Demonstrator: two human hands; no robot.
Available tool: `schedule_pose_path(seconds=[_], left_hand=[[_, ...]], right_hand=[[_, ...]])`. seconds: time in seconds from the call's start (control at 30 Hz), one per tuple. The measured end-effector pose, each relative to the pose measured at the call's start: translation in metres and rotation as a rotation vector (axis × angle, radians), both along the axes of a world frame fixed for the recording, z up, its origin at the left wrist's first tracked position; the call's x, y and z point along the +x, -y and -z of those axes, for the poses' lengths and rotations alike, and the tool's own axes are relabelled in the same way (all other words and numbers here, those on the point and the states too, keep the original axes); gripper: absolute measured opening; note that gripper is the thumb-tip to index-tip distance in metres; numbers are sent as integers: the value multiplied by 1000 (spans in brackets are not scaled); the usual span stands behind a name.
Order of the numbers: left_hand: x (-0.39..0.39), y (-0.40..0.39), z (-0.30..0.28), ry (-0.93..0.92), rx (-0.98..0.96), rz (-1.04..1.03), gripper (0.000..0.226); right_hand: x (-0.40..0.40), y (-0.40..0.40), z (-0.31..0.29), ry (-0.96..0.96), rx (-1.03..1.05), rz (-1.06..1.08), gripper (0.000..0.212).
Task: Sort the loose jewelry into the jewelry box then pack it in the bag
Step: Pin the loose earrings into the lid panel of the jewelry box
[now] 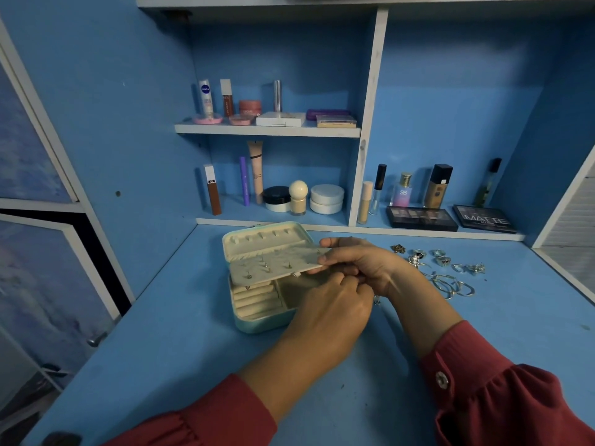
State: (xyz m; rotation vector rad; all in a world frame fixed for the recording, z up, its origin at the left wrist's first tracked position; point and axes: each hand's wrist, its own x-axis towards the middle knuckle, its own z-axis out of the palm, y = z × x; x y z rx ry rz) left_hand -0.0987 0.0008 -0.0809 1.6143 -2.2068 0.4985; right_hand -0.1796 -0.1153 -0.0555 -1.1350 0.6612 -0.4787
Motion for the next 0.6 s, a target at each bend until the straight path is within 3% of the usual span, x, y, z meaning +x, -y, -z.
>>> schedule_pose_path(seconds=[0.1, 0.13, 0.23, 0.37, 0.6], left_hand=[[8, 0, -11, -231, 0, 22, 19], [11, -1, -18, -317, 10, 13, 14], [26, -2, -35, -541, -14, -58, 12], [58, 1, -49, -731, -175, -173, 18], [78, 6, -48, -738, 32, -143, 16]], right_hand=[[2, 9, 9, 5, 0, -1, 70], [2, 7, 8, 3, -1, -3, 66], [0, 1, 3, -9, -49, -35, 24], [1, -1, 1, 3, -2, -18, 29], [0, -8, -5, -11, 0, -7, 29]])
